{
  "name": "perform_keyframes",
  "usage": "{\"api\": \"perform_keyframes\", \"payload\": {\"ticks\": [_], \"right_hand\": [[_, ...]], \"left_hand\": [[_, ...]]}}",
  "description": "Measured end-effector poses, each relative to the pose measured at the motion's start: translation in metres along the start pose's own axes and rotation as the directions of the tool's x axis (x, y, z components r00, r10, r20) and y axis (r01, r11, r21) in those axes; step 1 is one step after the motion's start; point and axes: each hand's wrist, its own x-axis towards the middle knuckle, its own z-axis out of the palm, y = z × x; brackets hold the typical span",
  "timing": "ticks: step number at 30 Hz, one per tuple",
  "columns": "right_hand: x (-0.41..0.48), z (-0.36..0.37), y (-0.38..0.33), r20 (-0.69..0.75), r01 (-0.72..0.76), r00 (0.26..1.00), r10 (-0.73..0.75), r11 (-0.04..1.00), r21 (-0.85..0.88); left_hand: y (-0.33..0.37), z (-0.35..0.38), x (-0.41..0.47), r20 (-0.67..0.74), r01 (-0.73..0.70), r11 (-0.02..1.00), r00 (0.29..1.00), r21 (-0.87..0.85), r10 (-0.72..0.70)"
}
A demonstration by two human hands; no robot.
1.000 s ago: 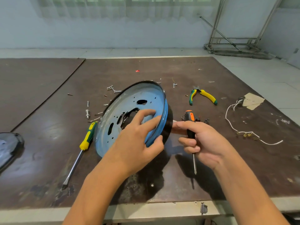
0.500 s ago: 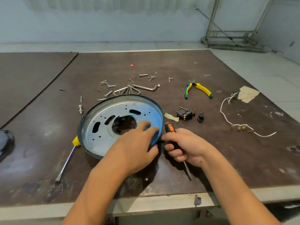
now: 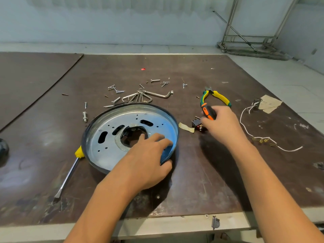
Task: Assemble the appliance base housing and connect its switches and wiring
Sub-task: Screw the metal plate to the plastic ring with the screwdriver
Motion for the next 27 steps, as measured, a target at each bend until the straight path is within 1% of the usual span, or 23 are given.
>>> {"api": "perform_keyframes", "payload": {"ticks": [2,4,6,9,11,14,16,17,18,19,20,21,22,23,24,25,26,27], "right_hand": [[0.025,0.004,-0.001,-0.076,0.067,0.994,-0.084,0.978,-0.198],[0.047,0.013,-0.004,-0.062,0.095,0.99,-0.124,0.932,-0.349],[0.066,0.022,-0.002,0.005,0.108,0.993,-0.121,0.867,-0.486],[0.084,0.03,0.0,0.152,0.149,0.986,-0.067,0.762,-0.63],[0.091,0.034,0.001,0.222,0.204,0.973,-0.07,0.714,-0.669],[0.092,0.035,0.0,0.312,0.298,0.944,-0.111,0.696,-0.654],[0.087,0.026,-0.005,0.369,0.368,0.917,-0.152,0.679,-0.635],[0.084,0.018,-0.009,0.374,0.391,0.909,-0.184,0.687,-0.613],[0.08,0.01,-0.013,0.356,0.402,0.907,-0.225,0.716,-0.571],[0.073,0.001,-0.018,0.317,0.4,0.909,-0.27,0.773,-0.493],[0.062,-0.007,-0.024,0.261,0.385,0.916,-0.303,0.844,-0.372],[0.048,-0.013,-0.03,0.201,0.352,0.929,-0.312,0.913,-0.207],[0.029,-0.016,-0.037,0.163,0.313,0.938,-0.307,0.95,-0.012],[0.01,-0.015,-0.043,0.159,0.275,0.94,-0.303,0.946,0.173],[-0.009,-0.011,-0.048,0.172,0.249,0.935,-0.309,0.92,0.301],[-0.025,-0.004,-0.051,0.187,0.239,0.929,-0.32,0.903,0.358],[-0.037,0.004,-0.052,0.195,0.239,0.925,-0.325,0.9,0.364],[-0.045,0.012,-0.051,0.194,0.247,0.926,-0.324,0.909,0.336]], "left_hand": [[0.001,-0.001,0.0,-0.039,-0.004,1.0,0.999,-0.006,0.004],[0.001,-0.001,-0.001,-0.047,0.012,1.0,0.999,-0.015,-0.013],[0.0,0.001,-0.002,-0.045,0.015,1.0,0.999,-0.021,-0.016],[0.0,0.001,-0.002,-0.045,0.008,1.0,0.999,-0.023,-0.009],[-0.001,0.001,-0.001,-0.016,0.016,0.999,1.0,-0.04,-0.017],[-0.003,0.002,-0.001,0.03,0.047,0.995,0.999,-0.087,-0.044],[-0.003,0.002,-0.001,0.036,0.057,0.995,0.998,-0.083,-0.054],[-0.002,0.001,-0.001,0.036,0.057,0.995,0.998,-0.076,-0.055],[-0.002,0.001,0.0,0.035,0.056,0.996,0.998,-0.076,-0.053],[-0.001,0.001,0.0,0.033,0.054,0.995,0.998,-0.079,-0.052],[-0.001,0.002,0.0,0.026,0.052,0.995,0.998,-0.082,-0.05],[-0.001,0.002,0.0,0.017,0.047,0.996,0.999,-0.08,-0.046],[-0.001,0.002,0.0,0.006,0.042,0.996,0.999,-0.079,-0.041],[-0.001,0.003,0.001,0.0,0.037,0.996,0.999,-0.082,-0.037],[-0.002,0.003,0.001,0.0,0.033,0.996,0.999,-0.087,-0.034],[-0.002,0.003,0.001,0.003,0.033,0.995,0.999,-0.09,-0.033],[-0.001,0.003,0.001,0.009,0.034,0.995,0.999,-0.093,-0.034],[-0.001,0.002,0.001,0.014,0.036,0.995,0.999,-0.095,-0.035]]}}
